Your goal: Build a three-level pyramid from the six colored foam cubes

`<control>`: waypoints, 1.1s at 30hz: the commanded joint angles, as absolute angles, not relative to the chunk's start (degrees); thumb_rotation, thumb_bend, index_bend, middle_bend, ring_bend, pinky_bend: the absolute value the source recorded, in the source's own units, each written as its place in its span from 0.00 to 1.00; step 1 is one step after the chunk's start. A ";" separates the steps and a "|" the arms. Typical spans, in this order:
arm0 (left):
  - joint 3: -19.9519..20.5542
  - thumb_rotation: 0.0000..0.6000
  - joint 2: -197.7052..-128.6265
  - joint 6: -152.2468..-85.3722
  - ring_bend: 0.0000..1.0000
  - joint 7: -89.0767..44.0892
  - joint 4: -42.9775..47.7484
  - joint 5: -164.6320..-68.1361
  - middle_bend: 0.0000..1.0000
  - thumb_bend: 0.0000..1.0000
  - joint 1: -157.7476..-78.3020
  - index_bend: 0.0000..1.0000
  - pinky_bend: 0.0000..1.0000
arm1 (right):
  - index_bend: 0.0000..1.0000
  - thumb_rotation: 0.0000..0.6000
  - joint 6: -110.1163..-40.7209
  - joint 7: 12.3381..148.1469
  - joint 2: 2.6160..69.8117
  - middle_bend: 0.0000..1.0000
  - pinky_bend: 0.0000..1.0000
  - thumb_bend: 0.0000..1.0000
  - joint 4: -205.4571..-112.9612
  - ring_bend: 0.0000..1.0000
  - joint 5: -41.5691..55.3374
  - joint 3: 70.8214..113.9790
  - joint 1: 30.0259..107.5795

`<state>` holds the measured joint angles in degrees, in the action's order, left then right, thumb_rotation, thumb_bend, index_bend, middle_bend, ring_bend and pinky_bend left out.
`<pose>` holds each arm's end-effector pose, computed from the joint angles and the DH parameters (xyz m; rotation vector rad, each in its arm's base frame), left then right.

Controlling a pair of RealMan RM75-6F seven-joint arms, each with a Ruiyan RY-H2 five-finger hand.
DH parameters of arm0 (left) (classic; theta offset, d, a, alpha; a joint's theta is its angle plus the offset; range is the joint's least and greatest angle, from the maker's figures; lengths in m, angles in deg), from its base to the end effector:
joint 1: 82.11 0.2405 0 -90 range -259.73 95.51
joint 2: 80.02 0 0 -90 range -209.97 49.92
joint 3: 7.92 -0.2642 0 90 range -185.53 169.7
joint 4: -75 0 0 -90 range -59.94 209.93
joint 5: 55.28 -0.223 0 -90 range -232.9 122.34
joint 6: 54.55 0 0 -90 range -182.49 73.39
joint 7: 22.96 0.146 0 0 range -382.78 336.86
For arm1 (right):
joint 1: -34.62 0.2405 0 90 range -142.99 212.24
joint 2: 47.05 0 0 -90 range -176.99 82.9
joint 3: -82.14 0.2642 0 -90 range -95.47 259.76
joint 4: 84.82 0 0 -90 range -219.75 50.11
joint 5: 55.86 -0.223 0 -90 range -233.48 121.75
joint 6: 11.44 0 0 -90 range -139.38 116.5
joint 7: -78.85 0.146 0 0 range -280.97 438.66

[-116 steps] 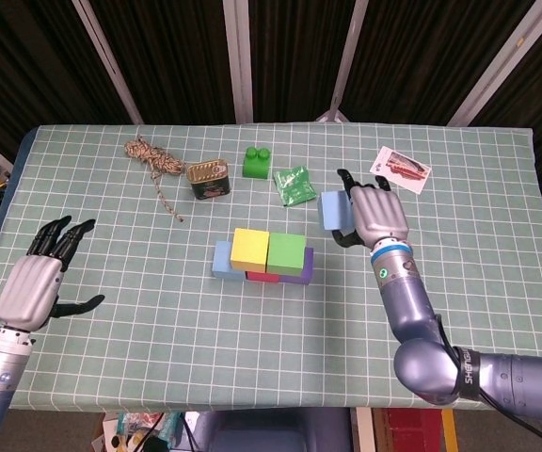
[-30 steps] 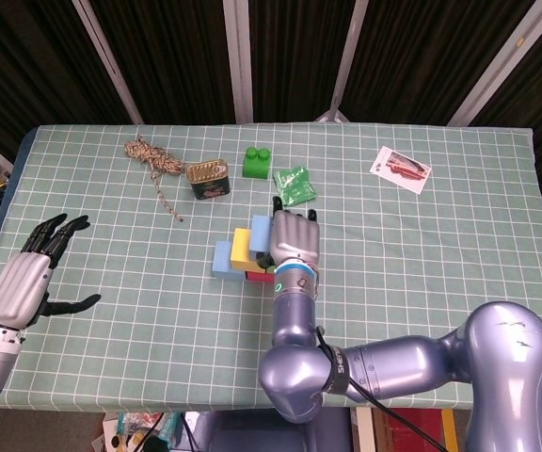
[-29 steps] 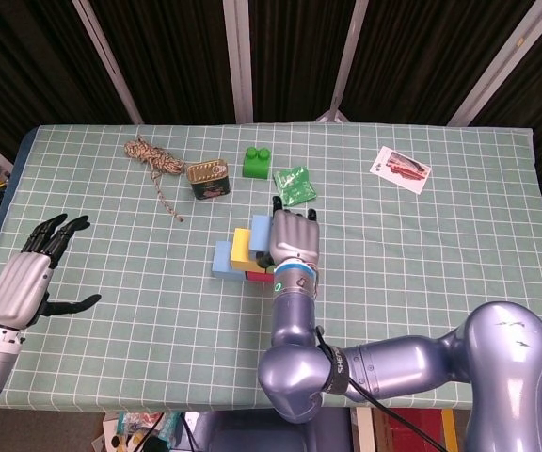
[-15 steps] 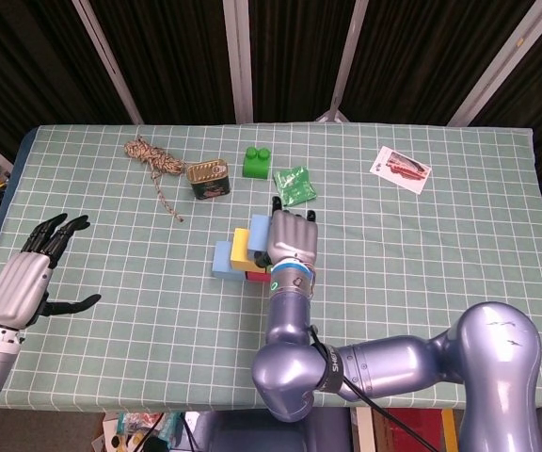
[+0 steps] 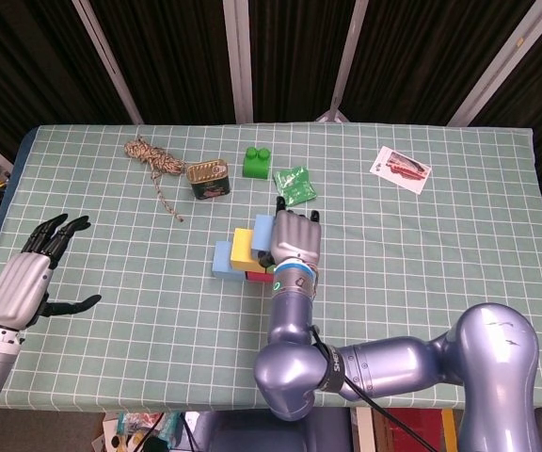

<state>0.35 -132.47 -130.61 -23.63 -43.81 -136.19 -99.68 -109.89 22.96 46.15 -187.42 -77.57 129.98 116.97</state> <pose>-0.1930 0.2421 0.1677 -1.4905 -1.0661 -1.2131 0.0852 -0.3544 0.0299 1.3408 -1.4755 0.6308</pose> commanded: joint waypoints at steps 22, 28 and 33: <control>0.22 1.00 -132.38 -130.69 0.00 -23.57 -44.01 -136.53 0.13 0.07 -99.64 0.01 0.00 | 0.00 1.00 -111.14 21.09 47.39 0.45 0.00 0.39 -188.39 0.25 -76.14 131.43 115.87; 0.17 1.00 -132.40 -130.64 0.00 -23.52 -44.01 -136.61 0.13 0.07 -99.66 0.01 0.00 | 0.00 1.00 -110.84 20.95 47.68 0.45 0.00 0.39 -188.34 0.25 -75.81 131.36 115.41; 0.16 1.00 -132.50 -130.60 0.00 -23.32 -43.94 -136.53 0.13 0.07 -99.70 0.01 0.00 | 0.00 1.00 -110.53 20.62 47.73 0.45 0.00 0.39 -188.23 0.25 -75.46 131.32 115.03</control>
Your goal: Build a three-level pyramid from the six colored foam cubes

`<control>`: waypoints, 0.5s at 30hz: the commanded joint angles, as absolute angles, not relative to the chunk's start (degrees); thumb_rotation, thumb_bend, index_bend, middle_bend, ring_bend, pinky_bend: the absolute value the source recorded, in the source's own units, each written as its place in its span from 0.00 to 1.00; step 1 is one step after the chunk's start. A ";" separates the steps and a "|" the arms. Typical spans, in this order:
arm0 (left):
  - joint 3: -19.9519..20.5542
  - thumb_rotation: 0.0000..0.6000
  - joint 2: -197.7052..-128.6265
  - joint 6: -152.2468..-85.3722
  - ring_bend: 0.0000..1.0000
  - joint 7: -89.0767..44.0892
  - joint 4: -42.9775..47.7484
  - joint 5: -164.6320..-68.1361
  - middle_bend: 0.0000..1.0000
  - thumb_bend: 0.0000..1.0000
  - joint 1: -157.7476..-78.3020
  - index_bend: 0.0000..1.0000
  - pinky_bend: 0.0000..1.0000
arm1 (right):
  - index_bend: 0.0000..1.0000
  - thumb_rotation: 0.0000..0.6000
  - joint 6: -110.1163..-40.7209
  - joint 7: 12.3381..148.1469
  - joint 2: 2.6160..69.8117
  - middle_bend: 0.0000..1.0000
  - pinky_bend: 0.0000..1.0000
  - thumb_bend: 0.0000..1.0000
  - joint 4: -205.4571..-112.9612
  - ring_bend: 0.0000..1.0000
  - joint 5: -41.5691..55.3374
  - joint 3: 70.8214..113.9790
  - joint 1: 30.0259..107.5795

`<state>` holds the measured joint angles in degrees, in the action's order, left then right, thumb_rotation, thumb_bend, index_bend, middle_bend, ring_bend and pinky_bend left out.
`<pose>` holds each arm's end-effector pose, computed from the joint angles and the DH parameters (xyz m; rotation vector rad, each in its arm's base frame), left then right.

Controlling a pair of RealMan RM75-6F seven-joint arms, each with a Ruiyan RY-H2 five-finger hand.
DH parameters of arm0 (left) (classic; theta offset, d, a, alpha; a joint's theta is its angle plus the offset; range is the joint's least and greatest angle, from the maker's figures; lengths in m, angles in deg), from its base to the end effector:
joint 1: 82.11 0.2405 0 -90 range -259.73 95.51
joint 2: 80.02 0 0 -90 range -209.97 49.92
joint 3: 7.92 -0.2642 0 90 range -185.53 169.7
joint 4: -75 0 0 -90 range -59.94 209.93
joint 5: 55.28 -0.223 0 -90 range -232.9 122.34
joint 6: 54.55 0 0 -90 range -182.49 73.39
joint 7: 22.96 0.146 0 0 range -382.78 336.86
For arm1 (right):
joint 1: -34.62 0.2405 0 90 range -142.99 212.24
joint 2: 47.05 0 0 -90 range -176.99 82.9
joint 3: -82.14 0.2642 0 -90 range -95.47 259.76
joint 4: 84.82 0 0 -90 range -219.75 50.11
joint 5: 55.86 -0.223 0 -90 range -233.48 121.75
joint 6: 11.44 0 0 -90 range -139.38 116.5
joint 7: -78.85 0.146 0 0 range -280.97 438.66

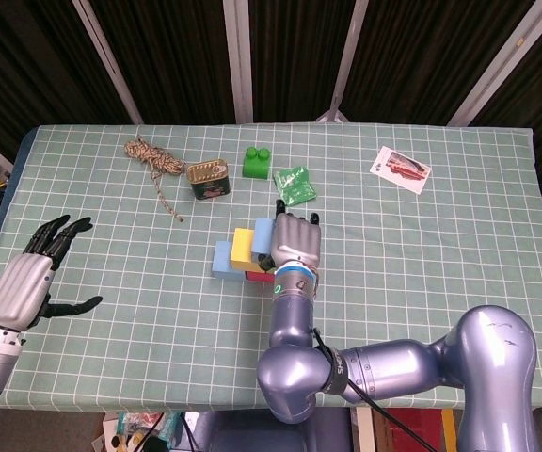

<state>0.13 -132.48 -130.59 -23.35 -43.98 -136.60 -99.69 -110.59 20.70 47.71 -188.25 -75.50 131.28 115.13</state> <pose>-0.1919 0.2410 0.1667 -1.4995 -1.0630 -1.2120 0.0823 -0.3517 0.0277 1.3551 -1.4719 0.6235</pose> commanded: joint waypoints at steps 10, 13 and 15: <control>0.18 1.00 -132.61 -130.49 0.00 -23.15 -43.84 -136.32 0.13 0.07 -99.78 0.01 0.00 | 0.00 1.00 -109.92 20.09 47.96 0.45 0.00 0.39 -188.25 0.23 -75.21 131.59 114.30; 0.20 1.00 -132.60 -130.51 0.00 -23.12 -43.87 -136.28 0.13 0.07 -99.79 0.01 0.00 | 0.00 1.00 -109.65 19.90 47.93 0.42 0.00 0.39 -188.60 0.20 -75.19 131.84 114.12; 0.19 1.00 -132.60 -130.51 0.00 -23.12 -43.88 -136.32 0.13 0.07 -99.79 0.01 0.00 | 0.00 1.00 -109.58 19.85 47.91 0.38 0.00 0.39 -188.85 0.18 -75.15 131.98 114.06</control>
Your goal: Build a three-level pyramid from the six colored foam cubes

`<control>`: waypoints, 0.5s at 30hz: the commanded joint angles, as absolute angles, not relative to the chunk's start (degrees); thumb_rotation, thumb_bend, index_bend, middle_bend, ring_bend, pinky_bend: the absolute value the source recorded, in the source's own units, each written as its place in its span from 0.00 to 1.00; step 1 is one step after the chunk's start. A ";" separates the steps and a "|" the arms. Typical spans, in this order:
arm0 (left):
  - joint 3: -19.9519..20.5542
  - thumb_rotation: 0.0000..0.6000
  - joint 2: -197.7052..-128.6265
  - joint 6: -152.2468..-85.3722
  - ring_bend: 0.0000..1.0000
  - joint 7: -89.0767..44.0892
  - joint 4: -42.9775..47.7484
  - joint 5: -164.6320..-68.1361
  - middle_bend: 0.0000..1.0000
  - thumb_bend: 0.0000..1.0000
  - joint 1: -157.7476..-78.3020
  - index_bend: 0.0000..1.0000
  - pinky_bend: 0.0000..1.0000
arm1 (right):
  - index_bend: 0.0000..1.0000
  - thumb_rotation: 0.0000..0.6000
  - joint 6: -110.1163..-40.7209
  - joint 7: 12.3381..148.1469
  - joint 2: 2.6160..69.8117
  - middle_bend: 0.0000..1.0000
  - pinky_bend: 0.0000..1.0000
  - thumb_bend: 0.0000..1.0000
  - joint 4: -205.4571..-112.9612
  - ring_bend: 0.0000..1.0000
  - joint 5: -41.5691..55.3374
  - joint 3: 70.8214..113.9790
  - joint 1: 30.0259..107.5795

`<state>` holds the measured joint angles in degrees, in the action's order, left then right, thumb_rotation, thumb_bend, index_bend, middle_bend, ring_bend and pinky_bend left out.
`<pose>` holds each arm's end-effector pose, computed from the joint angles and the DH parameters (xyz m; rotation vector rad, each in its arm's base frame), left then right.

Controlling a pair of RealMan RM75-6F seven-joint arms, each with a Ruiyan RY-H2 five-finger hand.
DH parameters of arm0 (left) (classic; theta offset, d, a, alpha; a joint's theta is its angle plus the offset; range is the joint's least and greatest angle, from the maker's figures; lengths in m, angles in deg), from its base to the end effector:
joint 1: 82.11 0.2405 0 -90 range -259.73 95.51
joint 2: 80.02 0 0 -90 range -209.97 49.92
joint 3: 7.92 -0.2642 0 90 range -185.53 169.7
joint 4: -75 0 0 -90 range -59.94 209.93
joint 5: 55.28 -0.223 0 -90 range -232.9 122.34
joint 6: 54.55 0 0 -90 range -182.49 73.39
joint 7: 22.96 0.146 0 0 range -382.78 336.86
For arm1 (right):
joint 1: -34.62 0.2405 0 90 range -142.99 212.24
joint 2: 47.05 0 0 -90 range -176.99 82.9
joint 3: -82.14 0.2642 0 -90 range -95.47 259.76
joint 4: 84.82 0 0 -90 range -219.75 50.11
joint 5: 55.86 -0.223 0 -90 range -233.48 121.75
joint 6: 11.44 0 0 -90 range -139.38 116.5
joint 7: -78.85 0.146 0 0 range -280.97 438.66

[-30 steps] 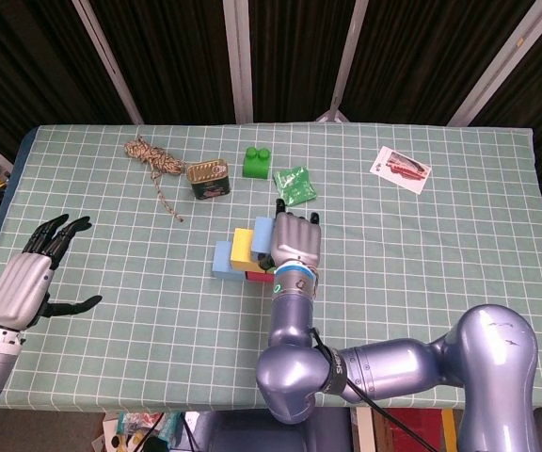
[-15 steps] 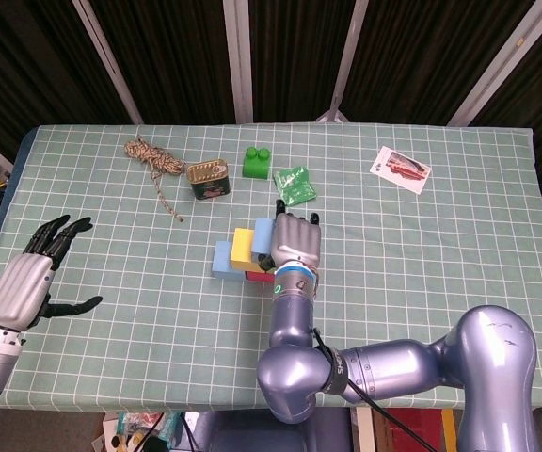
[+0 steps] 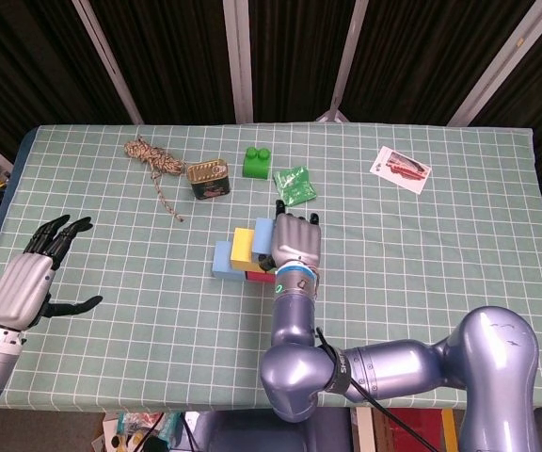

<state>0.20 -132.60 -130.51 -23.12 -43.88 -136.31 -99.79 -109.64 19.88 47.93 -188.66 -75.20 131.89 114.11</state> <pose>-0.1922 0.2418 0.1663 -1.4983 -1.0620 -1.2083 0.0810 -0.3516 0.0265 1.3716 -1.4837 0.6228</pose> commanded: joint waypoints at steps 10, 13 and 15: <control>0.16 1.00 -132.53 -130.65 0.00 -23.15 -43.99 -136.52 0.13 0.07 -99.74 0.01 0.00 | 0.00 1.00 -109.13 19.91 47.76 0.23 0.00 0.39 -189.76 0.09 -74.83 132.48 113.69; 0.16 1.00 -132.51 -130.66 0.00 -23.15 -44.03 -136.54 0.13 0.07 -99.73 0.01 0.00 | 0.00 1.00 -109.12 20.02 47.72 0.22 0.00 0.39 -189.94 0.09 -74.46 132.46 113.69; 0.15 1.00 -132.51 -130.69 0.00 -23.13 -44.05 -136.60 0.13 0.07 -99.72 0.01 0.00 | 0.00 1.00 -109.16 20.04 47.70 0.20 0.00 0.39 -190.07 0.08 -74.31 132.42 113.68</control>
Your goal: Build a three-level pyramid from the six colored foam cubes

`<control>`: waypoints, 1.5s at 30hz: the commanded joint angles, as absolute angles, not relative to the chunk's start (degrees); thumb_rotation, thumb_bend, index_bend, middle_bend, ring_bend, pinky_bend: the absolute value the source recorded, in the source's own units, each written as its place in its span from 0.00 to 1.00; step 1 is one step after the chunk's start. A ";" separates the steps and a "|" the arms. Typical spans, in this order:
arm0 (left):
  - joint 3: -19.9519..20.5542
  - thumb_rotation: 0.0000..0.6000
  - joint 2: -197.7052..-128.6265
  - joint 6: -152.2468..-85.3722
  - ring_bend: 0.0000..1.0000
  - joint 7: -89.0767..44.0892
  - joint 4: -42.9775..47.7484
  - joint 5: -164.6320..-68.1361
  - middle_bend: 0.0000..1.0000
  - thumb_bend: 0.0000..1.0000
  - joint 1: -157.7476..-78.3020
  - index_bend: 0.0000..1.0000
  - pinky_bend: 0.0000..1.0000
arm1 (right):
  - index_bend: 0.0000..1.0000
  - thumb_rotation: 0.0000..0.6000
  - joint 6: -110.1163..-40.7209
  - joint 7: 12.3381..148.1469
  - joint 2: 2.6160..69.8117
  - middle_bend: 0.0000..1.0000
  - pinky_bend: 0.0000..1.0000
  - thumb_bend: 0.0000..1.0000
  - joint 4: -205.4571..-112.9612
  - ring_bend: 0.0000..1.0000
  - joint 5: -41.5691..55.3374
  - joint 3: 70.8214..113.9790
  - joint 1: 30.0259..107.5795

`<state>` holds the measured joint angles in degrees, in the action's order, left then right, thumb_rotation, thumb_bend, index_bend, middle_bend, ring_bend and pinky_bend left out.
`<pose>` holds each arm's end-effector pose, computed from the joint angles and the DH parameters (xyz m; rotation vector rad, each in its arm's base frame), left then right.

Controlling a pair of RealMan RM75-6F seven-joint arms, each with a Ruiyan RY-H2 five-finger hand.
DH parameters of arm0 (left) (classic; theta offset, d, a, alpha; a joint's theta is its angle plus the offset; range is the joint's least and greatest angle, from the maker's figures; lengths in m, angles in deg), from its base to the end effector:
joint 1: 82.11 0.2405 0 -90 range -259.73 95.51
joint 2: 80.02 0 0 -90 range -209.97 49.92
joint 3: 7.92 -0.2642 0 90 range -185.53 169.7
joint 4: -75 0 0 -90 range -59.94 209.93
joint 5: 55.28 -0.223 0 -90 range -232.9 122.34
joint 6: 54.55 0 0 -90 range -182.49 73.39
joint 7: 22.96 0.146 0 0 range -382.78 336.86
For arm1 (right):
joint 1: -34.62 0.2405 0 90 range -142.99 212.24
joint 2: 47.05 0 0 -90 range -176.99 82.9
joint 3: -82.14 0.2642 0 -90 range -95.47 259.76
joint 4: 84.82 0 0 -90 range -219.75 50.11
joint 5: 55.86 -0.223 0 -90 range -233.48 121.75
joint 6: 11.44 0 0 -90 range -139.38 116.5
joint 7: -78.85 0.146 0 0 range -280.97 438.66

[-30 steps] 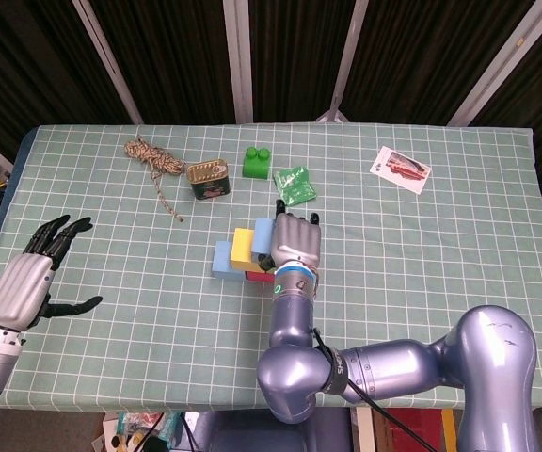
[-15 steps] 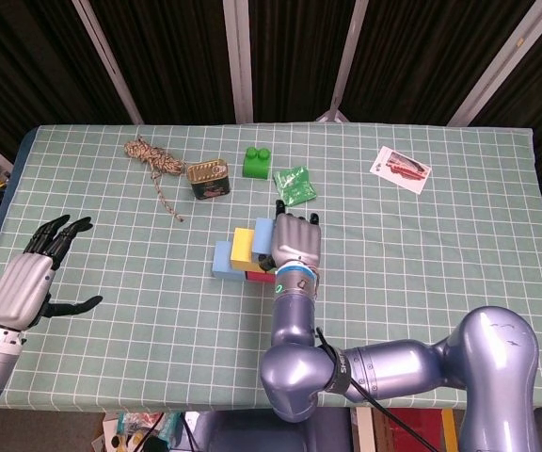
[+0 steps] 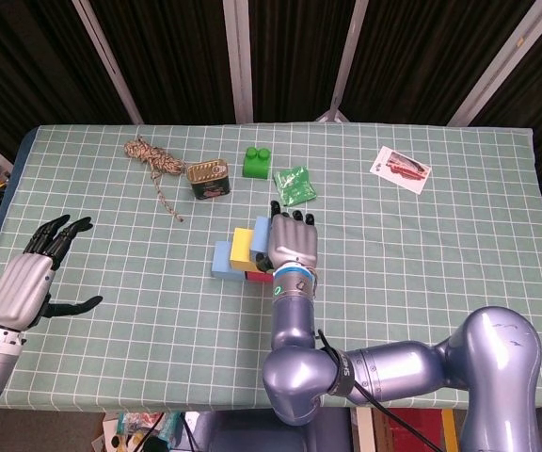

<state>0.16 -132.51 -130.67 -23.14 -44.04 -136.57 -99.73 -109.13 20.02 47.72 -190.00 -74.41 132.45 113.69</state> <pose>-0.1914 0.2411 0.1668 -1.4995 -1.0597 -1.2122 0.0847 -0.3492 0.0288 1.3895 -1.4887 0.6522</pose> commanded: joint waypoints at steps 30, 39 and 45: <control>-0.02 1.00 -132.23 -131.30 0.00 -22.44 -44.55 -137.20 0.13 0.07 -99.41 0.01 0.00 | 0.00 1.00 -111.23 20.03 44.36 0.00 0.00 0.39 -202.52 0.00 -73.75 131.30 111.19; 0.12 1.00 -132.31 -131.75 0.00 -21.16 -44.59 -136.65 0.12 0.07 -99.26 0.01 0.00 | 0.00 1.00 -110.85 22.42 39.67 0.00 0.00 0.39 -209.08 0.00 -71.93 129.45 105.41; 0.09 1.00 -132.86 -132.40 0.00 -19.18 -44.93 -136.96 0.12 0.07 -99.17 0.01 0.00 | 0.00 1.00 -107.34 23.37 36.15 0.00 0.00 0.39 -210.13 0.00 -66.83 127.35 102.54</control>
<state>0.10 -132.74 -132.28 -19.39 -44.88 -136.93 -99.19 -108.57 22.93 37.53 -209.53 -68.58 128.37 103.64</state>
